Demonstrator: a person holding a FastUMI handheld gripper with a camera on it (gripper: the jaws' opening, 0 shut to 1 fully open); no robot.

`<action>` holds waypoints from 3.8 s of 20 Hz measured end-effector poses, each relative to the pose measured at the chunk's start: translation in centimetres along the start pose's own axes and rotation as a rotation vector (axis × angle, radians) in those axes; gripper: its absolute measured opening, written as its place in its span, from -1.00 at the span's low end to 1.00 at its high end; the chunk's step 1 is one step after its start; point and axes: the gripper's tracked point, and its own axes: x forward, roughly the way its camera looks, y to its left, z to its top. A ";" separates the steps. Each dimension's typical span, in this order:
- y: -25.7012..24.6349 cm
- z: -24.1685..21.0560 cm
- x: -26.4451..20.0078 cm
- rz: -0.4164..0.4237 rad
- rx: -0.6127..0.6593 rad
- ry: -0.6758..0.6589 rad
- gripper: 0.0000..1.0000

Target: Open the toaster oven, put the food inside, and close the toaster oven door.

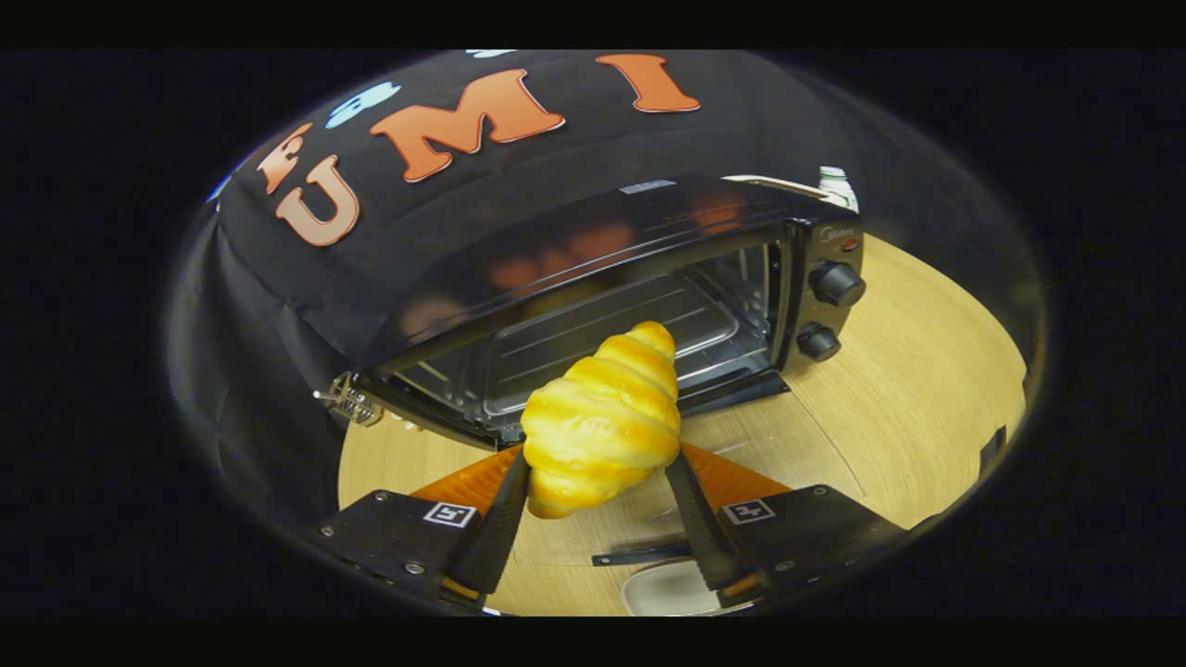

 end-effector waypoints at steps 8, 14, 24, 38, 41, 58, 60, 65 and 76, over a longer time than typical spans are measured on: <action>2.0 0.9 2.7 0.109 0.149 0.003 0.61; 3.6 2.8 4.2 0.176 0.258 -0.006 0.61; 5.6 4.6 6.7 0.268 0.204 -0.123 0.80; 2.9 2.9 -2.8 0.233 0.154 -0.241 0.96; -0.2 0.3 -4.7 0.125 0.028 -0.217 0.96; -7.9 -12.2 -5.4 -0.152 -0.360 0.037 0.98; -7.9 -12.6 -4.8 -0.154 -0.368 0.050 0.98; -7.9 -13.0 -3.5 -0.163 -0.390 0.074 0.99; -6.8 -11.2 -4.5 -0.157 -0.377 0.034 0.98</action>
